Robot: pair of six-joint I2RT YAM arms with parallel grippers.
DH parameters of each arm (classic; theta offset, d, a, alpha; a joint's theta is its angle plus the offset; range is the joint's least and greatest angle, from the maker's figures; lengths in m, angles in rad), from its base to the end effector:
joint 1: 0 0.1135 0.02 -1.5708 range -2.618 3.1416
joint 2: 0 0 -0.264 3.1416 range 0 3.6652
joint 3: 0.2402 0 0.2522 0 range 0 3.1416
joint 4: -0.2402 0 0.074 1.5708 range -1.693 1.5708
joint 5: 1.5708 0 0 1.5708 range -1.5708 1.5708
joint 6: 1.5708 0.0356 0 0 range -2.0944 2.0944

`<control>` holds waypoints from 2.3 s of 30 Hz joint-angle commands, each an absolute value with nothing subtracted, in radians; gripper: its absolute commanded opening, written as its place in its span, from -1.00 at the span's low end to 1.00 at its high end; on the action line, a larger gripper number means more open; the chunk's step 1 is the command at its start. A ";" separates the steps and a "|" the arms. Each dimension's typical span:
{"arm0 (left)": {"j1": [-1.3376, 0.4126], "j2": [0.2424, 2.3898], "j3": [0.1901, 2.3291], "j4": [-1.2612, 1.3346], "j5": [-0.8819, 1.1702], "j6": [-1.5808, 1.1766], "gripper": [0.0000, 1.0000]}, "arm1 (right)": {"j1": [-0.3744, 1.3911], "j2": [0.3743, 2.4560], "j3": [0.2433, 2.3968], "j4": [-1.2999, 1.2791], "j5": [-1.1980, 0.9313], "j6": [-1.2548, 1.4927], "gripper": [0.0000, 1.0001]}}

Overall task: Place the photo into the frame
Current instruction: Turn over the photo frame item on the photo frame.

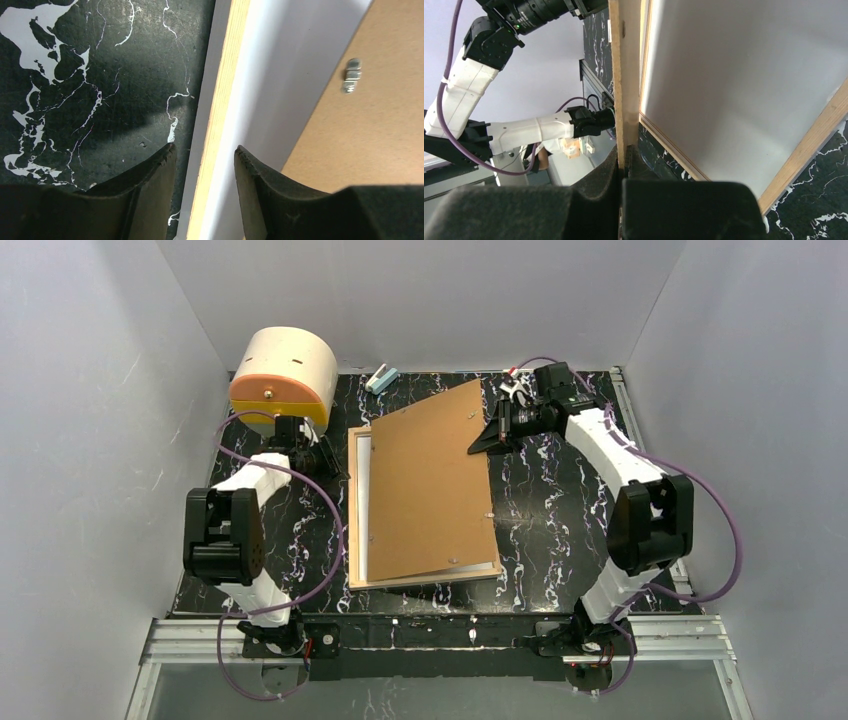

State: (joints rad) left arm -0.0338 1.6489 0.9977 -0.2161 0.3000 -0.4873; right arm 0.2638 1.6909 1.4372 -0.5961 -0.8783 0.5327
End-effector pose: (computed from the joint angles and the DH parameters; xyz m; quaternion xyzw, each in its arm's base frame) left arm 0.3411 -0.0221 0.1936 -0.1585 0.9160 -0.2233 0.2930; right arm 0.3478 0.1223 0.2995 -0.0351 0.8594 0.4905 0.1400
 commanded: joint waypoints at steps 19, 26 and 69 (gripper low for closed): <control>-0.028 1.793 1.062 -0.259 0.372 -0.460 -0.30 | 0.267 1.970 1.649 -0.675 -1.010 0.427 -0.97; -0.027 1.801 1.056 -0.274 0.379 -0.451 -0.36 | 0.269 1.990 1.615 -0.594 -1.031 0.419 -0.97; -0.028 1.794 1.037 -0.306 0.374 -0.447 -0.73 | 0.296 1.978 1.441 -0.222 -0.851 0.451 -0.97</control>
